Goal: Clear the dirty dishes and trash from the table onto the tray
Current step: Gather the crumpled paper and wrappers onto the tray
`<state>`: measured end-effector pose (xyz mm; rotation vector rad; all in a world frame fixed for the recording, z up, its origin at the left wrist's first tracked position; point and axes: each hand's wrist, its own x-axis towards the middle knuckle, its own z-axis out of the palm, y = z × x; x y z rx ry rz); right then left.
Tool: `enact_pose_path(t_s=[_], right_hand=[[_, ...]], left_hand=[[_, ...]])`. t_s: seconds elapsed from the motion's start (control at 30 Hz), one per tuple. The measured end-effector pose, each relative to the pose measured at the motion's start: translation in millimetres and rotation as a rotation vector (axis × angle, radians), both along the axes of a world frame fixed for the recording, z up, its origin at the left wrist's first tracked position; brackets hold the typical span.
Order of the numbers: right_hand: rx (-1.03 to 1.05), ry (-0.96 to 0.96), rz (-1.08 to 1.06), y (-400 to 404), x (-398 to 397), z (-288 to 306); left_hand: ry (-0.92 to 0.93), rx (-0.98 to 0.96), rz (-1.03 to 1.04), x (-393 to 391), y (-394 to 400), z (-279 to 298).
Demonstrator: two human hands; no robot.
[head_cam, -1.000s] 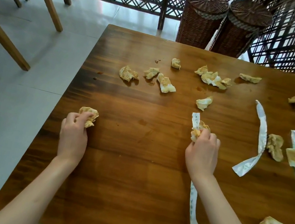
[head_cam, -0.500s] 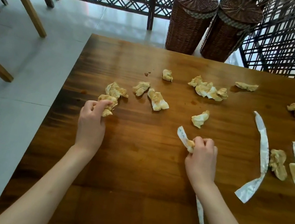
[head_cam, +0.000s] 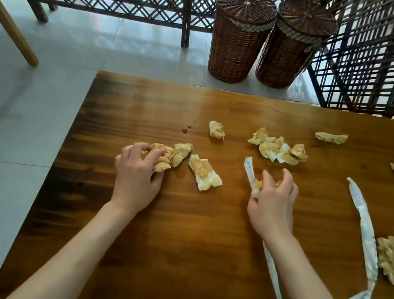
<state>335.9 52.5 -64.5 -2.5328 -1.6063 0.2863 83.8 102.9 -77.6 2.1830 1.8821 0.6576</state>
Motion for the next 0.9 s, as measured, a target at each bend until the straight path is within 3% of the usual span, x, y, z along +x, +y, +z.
enact_pose_path(t_s=[0.17,0.4,0.63,0.9], right_hand=[[0.050,0.017,0.031,3,4,-8],[0.220,0.045,-0.027,3,6,-7],[0.223,0.069,-0.044,3,4,-9],[0.195,0.075,-0.029,5,5,-10]], left_hand=[[0.019,-0.041,-0.095,1,11,-4],[-0.017,-0.032,-0.068,-2,18,-9],[0.032,0.020,-0.009,-6,14,-6],[0.082,-0.080,-0.035,-11,5,-10]])
